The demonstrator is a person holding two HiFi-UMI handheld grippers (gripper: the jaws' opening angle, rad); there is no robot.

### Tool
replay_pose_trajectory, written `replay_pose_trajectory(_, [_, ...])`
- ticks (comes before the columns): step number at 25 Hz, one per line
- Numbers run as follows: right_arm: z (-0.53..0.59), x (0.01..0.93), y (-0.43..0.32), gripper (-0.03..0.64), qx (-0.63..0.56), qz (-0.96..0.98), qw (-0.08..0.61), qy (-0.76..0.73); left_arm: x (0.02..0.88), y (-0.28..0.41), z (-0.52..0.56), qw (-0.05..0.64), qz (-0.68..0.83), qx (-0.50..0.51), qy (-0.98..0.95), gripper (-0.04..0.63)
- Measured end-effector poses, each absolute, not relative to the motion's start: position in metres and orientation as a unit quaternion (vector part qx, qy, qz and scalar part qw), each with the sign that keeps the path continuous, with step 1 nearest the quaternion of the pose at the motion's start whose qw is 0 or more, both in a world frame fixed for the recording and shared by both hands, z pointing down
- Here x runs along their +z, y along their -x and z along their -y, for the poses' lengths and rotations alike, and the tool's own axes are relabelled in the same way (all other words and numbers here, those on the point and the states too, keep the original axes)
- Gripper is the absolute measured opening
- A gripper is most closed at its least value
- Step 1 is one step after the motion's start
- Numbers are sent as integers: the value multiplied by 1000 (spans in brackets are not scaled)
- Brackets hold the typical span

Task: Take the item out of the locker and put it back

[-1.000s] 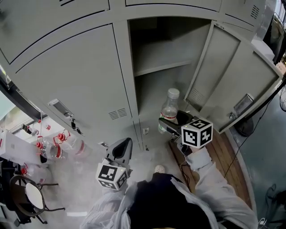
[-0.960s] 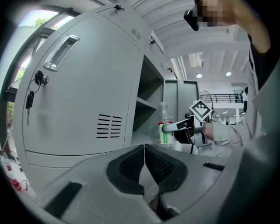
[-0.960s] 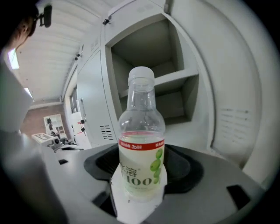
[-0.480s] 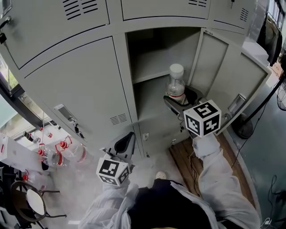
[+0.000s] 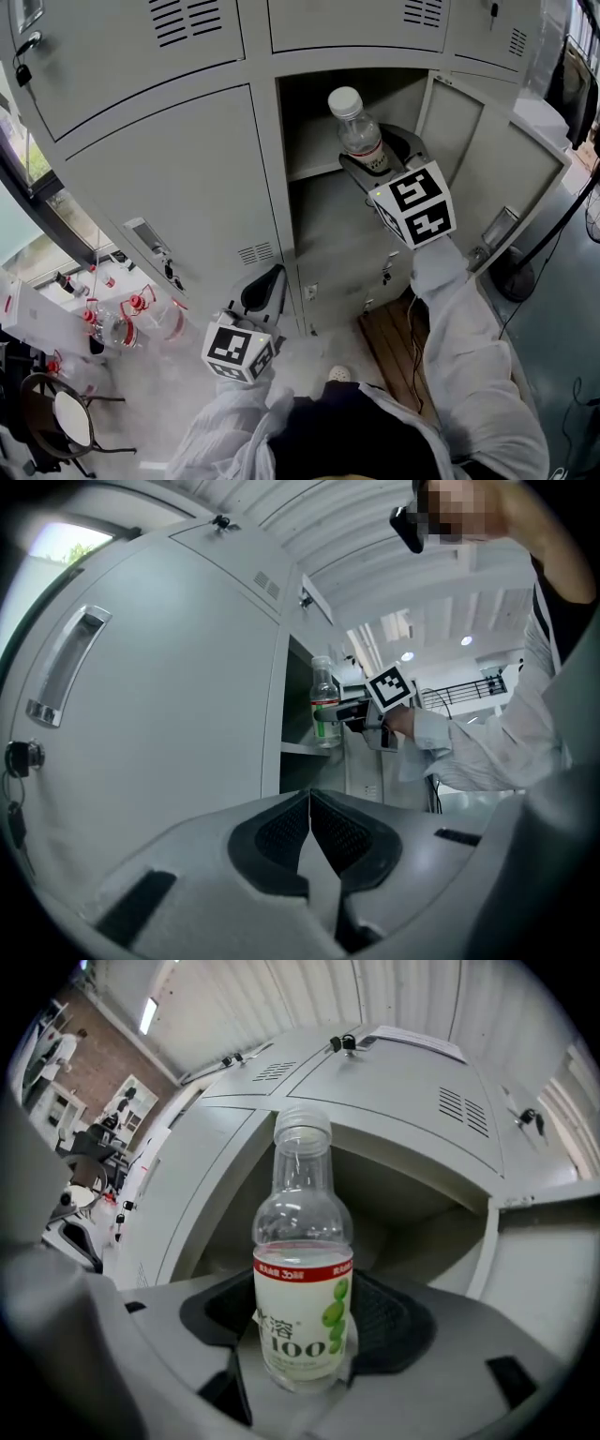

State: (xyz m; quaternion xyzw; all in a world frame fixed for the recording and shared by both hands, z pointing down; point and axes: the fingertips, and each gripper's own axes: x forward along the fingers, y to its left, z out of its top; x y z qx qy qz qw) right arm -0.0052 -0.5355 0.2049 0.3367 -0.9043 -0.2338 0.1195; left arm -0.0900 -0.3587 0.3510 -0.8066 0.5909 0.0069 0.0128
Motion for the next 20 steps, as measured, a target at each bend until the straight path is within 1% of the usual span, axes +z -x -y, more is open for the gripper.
replay_pose_trajectory(5, [553, 197, 20, 304, -283, 886, 139, -339, 350, 88, 357, 18, -592, 6, 806, 9])
replay_pose_trajectory(8, [566, 197, 29, 304, -290, 884, 151, -335, 352, 88, 357, 19, -593, 4, 805, 9])
replay_pose_trajectory(15, [600, 194, 42, 304, -269, 890, 148, -338, 351, 88, 364, 19, -597, 3, 802, 9])
replay_pose_trajectory(20, [620, 196, 47, 304, -204, 915, 120, -326, 351, 90, 371, 21, -604, 0, 797, 9])
